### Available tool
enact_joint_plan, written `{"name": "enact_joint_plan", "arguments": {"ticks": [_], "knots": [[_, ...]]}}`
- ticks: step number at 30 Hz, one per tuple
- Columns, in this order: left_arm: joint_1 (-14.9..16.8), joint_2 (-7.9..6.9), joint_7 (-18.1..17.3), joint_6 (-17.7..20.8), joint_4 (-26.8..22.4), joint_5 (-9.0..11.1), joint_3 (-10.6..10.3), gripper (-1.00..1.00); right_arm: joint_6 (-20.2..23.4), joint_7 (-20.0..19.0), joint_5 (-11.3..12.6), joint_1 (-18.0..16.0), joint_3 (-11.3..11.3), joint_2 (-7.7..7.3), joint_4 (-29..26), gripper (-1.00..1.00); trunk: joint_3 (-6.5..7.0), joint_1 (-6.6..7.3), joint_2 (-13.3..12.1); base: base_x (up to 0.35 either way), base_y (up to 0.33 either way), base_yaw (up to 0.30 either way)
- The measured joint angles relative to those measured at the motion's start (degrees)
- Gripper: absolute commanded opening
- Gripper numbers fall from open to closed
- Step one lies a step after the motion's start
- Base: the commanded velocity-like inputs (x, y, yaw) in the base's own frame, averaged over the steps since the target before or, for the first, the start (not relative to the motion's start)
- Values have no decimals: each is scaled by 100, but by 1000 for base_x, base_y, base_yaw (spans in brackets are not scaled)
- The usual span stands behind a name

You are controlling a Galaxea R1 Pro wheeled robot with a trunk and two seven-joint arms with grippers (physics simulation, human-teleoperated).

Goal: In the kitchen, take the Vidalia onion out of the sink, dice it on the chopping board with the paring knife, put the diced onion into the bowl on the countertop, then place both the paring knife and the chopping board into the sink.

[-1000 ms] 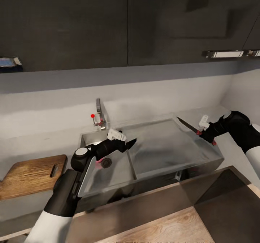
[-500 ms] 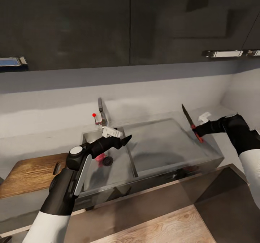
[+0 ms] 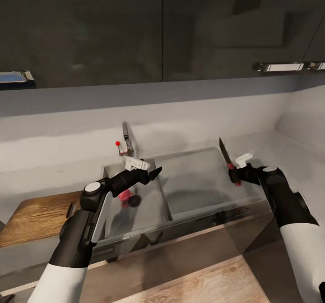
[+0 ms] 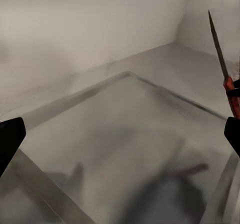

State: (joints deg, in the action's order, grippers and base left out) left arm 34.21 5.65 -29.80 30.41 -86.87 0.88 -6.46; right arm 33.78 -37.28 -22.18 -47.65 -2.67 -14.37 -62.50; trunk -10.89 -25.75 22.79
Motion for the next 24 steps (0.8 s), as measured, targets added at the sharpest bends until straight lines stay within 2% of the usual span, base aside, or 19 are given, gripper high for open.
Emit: {"name": "enact_joint_plan", "arguments": {"ticks": [2,6,9,10,12,18,24], "knots": [[0,2,0,31,0,0,-1,100,-7,6,20,162,-3,63,-209,-100,1,0,0,0,0,0],[1,3,3,184,0,-1,11,100,-10,146,47,718,-11,241,-1094,-100,1,0,1,0,0,0],[1,3,15,217,24,-1,16,100,-12,247,54,888,-10,329,-1528,-100,1,0,0,0,0,0],[-1,3,88,272,61,-2,24,100,-11,283,64,967,-19,438,-1765,-100,1,0,1,0,0,0],[-2,6,173,395,76,-2,30,100,-15,295,53,992,-76,498,-1966,-100,1,0,0,0,0,0],[-1,16,433,658,87,0,17,100,-12,273,45,1008,-517,536,-2185,-100,1,0,0,0,0,0],[-3,23,475,685,88,-4,9,100,-12,246,45,1009,-510,522,-2217,-100,1,0,0,0,0,0]]}}
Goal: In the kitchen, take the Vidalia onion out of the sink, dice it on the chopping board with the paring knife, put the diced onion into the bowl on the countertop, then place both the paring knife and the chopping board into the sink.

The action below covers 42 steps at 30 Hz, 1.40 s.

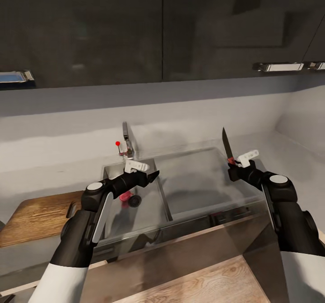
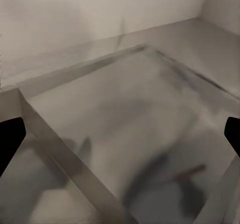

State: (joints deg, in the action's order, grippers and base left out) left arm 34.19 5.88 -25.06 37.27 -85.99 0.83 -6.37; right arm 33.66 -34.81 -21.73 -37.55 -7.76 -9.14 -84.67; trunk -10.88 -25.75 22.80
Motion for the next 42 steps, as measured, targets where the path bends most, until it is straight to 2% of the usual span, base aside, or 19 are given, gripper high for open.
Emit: {"name": "enact_joint_plan", "arguments": {"ticks": [8,11,13,15,17,19,23,25,27,29,31,35,37,40,42], "knots": [[1,-10,104,55,-8,-8,11,100,-16,-5,-34,0,48,-141,-7,-100,0,0,0,0,0,0],[3,-17,132,220,-7,-18,9,100,-40,-6,-64,0,133,-172,-13,-100,0,0,0,0,0,0],[1,-22,136,362,39,-23,4,100,-78,-1,-116,0,274,-205,-16,-100,0,0,0,0,0,0],[2,-20,146,449,84,-27,-6,100,-88,1,-223,0,550,-218,-26,-100,0,0,0,0,0,0],[1,-20,151,488,78,-30,-9,100,-93,5,-331,0,687,-232,-29,-100,0,0,0,0,0,0],[2,-20,156,545,74,-39,-5,100,-102,6,-401,0,749,-276,-31,-100,0,0,0,0,0,0],[3,-21,200,995,65,-64,-3,100,-135,12,-456,1,799,-405,-32,-100,0,0,0,0,0,0],[3,-23,343,1197,63,-70,-3,100,-147,20,-465,0,810,-424,-32,-100,0,0,0,0,0,0],[3,-20,727,1390,62,-77,-7,100,-171,28,-471,2,817,-436,-32,-100,0,0,0,0,0,0],[3,-19,1162,1562,40,-77,-12,100,-216,30,-474,1,801,-442,-32,-100,0,0,0,0,0,0],[4,-19,1348,1718,-47,-75,-14,100,-242,32,-475,0,793,-447,-34,-100,0,0,0,0,0,0],[3,-19,1480,1892,-152,-73,-18,100,-257,43,-476,0,741,-457,-34,-100,0,0,0,0,0,0],[3,-23,1509,1933,-177,-73,-18,100,-262,46,-478,0,583,-463,-34,-100,0,0,0,0,0,0],[3,-23,1530,1965,-205,-69,-25,100,-267,43,-488,0,20,-516,-33,-100,0,0,0,0,0,0],[3,-20,1531,1967,-219,-64,-60,100,-253,42,-482,0,-170,-592,-35,-100,0,0,0,0,0,0]]}}
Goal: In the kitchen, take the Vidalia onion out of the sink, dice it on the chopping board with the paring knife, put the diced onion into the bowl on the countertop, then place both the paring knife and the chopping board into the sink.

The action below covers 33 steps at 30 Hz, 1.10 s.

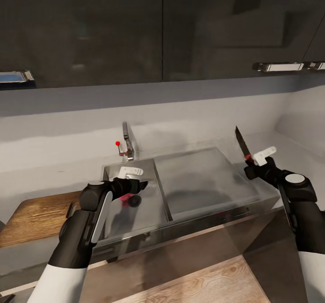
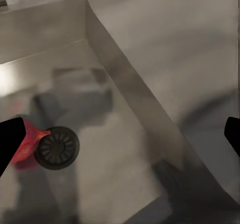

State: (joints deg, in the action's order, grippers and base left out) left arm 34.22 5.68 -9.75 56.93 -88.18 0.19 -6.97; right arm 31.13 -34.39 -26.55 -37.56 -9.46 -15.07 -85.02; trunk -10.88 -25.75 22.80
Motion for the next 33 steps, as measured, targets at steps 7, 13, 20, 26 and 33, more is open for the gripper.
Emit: {"name": "enact_joint_plan", "arguments": {"ticks": [7,13,20,26,33], "knots": [[0,-2,5,8,-131,4,-320,100,-14,16,-36,-1,-86,-397,-1,-100,0,0,0,0,0,0],[0,0,1,-7,-154,0,-729,100,-15,-1,-19,1,5,-1184,-4,-100,0,0,0,0,0,0],[0,14,0,-12,-159,2,-817,100,-5,-3,-15,1,601,-1215,-2,-100,-2,0,-1,0,0,15],[-1,-3,0,-8,-162,0,-984,100,-14,-2,-127,-1,938,-1214,2,-100,-13,0,-1,0,0,213],[-1,-11,-1,-8,-163,1,-999,100,-14,-5,-310,-2,963,-1213,-1,-100,-15,0,0,0,0,282]]}}
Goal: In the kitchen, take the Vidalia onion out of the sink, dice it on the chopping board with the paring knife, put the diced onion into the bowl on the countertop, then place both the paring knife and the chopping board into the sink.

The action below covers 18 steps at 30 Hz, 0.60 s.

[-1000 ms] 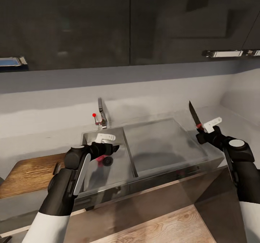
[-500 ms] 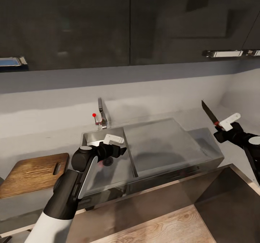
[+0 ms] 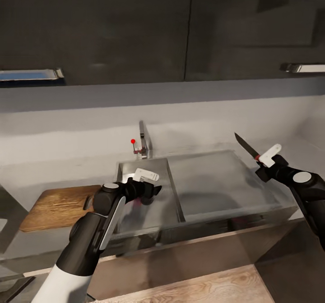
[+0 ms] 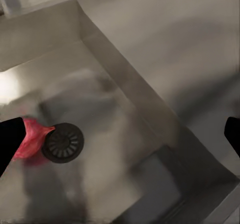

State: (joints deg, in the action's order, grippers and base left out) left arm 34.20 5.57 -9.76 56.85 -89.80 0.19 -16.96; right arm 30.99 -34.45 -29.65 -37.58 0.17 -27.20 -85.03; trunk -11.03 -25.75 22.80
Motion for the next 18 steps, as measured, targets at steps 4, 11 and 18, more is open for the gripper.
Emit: {"name": "enact_joint_plan", "arguments": {"ticks": [4,11,18], "knots": [[0,-4,0,0,0,0,0,100,-1,-1,-12,0,5,0,2,-100,0,0,0,0,0,284],[1,-5,1,-3,9,-1,-6,100,0,-1,-17,2,14,-1,-2,-100,0,1,0,61,-46,184],[1,-5,0,-4,19,-2,-11,100,4,-2,-17,2,24,-1,1,-100,0,3,0,249,-194,6]]}}
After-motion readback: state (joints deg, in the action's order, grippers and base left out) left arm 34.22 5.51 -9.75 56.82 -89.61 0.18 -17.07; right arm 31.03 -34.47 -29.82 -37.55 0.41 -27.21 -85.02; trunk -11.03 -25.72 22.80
